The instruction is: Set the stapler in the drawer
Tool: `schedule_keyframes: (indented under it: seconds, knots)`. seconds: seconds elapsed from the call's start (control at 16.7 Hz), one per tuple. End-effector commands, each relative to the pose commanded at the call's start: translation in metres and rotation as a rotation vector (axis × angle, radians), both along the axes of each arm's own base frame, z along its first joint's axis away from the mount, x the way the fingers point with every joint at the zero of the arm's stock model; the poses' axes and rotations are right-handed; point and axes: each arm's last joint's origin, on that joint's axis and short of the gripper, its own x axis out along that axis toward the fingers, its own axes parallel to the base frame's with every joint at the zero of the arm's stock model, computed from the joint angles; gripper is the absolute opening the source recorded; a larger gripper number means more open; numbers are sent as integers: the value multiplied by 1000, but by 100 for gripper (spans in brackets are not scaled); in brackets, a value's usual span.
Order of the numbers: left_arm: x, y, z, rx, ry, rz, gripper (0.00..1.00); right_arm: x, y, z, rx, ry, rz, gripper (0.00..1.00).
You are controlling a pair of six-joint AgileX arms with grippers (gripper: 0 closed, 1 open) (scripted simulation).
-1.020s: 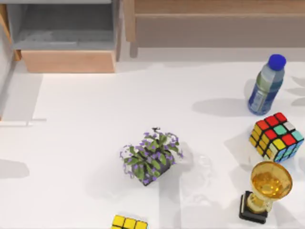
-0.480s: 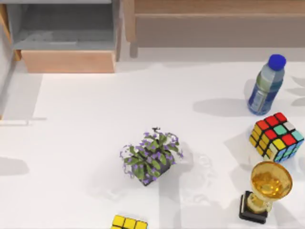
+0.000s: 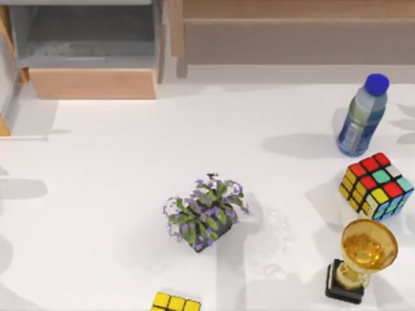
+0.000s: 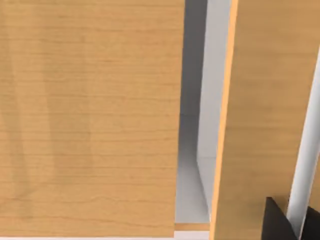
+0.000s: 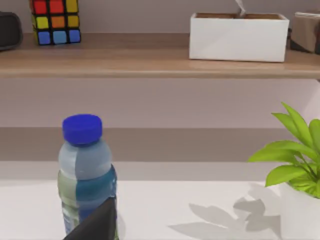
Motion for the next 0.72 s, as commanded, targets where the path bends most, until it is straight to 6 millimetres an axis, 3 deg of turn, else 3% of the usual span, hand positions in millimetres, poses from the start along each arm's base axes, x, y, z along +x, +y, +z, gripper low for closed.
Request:
schedule_keyframes:
  seconds: [0.3,0.72]
  knots:
    - [3,1,-3,-6,10,1,0,0,0,0,0,0,0,100]
    - [60,0,-1,-4,5,4,0,0,0,0,0,0,0,100]
